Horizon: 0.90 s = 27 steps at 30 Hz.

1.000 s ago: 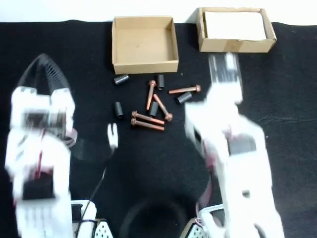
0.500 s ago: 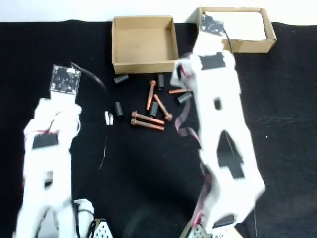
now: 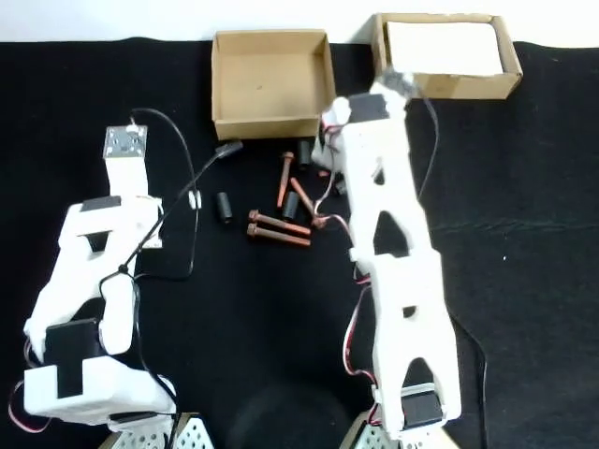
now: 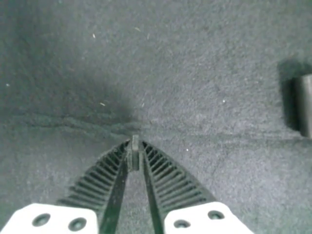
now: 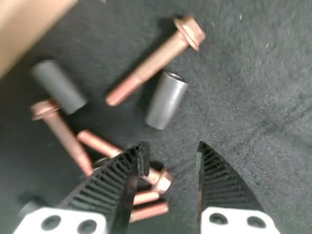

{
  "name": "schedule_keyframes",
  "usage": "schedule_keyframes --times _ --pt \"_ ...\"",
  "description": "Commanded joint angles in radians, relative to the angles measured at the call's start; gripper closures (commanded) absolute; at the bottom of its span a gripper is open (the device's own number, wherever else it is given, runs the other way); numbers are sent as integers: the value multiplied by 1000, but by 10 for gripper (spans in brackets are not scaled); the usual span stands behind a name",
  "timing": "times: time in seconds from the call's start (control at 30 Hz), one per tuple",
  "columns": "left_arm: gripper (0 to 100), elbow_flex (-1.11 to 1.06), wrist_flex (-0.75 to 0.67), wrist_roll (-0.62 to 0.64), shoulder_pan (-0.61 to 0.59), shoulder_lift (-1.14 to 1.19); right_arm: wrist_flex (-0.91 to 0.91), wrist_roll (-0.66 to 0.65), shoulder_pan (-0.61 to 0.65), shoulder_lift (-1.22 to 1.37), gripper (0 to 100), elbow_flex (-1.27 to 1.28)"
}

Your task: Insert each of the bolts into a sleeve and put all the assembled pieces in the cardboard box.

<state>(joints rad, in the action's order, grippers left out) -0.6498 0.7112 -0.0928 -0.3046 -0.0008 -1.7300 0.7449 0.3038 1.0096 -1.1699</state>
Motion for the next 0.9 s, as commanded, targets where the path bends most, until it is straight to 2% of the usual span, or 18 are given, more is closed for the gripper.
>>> schedule_keyframes --times 0.0,0.17,0.43,0.87 --pt "989 48 3 6 16 10 28 14 -7 35 836 -45" --pt "989 48 3 6 16 10 125 52 -16 84 836 -45" --pt "989 47 3 6 16 12 173 77 -35 90 836 -39" --pt "989 45 3 6 18 12 111 77 -42 30 836 -94"
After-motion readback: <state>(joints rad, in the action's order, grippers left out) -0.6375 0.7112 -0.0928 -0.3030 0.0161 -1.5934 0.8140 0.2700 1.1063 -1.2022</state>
